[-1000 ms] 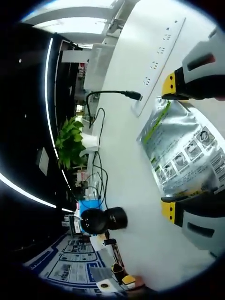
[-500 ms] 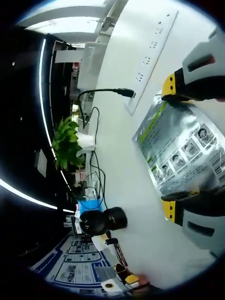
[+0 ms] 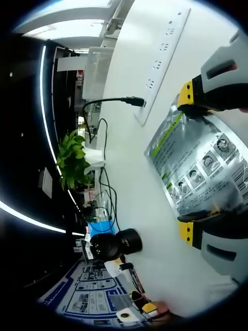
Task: Clip sheet goods on table flip sheet goods clip sheet goods scan sheet goods put sheet goods back to table
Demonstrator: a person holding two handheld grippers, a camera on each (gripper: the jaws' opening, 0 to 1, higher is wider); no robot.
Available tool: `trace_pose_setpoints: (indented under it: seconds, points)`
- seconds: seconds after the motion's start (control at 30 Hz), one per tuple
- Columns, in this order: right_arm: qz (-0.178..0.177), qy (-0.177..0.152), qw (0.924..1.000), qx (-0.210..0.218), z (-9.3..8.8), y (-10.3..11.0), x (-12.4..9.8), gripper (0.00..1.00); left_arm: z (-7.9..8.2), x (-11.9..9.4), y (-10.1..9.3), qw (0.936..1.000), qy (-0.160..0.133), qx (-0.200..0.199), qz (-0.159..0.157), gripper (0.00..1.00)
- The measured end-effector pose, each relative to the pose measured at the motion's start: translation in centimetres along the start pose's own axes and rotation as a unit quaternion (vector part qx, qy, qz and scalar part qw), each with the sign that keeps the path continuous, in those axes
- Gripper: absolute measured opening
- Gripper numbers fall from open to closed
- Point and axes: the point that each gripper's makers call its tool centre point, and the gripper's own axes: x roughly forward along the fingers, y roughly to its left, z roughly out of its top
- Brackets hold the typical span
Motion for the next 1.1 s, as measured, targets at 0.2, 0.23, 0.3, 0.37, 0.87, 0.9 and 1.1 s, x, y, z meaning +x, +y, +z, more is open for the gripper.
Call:
trace_pose_setpoints:
  seconds: [0.2,0.23,0.3,0.37,0.87,0.9,1.1]
  points:
    - [-0.009,0.002,1.0,0.0,0.0,-0.4,0.3,0.76,0.0,0.0,0.1,1.0,0.0,-0.001,0.001,0.27]
    - [-0.01,0.002,1.0,0.0,0.0,-0.3,0.2,0.76,-0.1,0.0,0.1,1.0,0.001,-0.001,0.001,0.27]
    - [-0.01,0.003,0.9999,0.001,0.0,-0.4,0.3,0.76,-0.1,0.1,0.0,1.0,0.002,0.0,0.0,0.27]
    - [-0.014,0.0,0.9999,-0.002,0.4,-0.7,0.2,0.73,-0.1,0.1,0.0,1.0,0.002,0.0,-0.001,0.27]
    - [-0.023,-0.091,0.9956,-0.008,7.2,2.3,-6.8,0.67,0.0,0.2,0.2,1.0,-0.002,-0.006,-0.001,0.26]
    - [-0.022,-0.091,0.9955,-0.01,7.3,2.5,-7.2,0.68,0.0,0.2,0.2,1.0,-0.002,-0.006,-0.001,0.26]
    - [-0.018,-0.118,0.9928,-0.009,8.0,4.0,-9.6,0.68,-0.3,0.3,0.4,0.9999,0.003,-0.012,0.0,0.26]
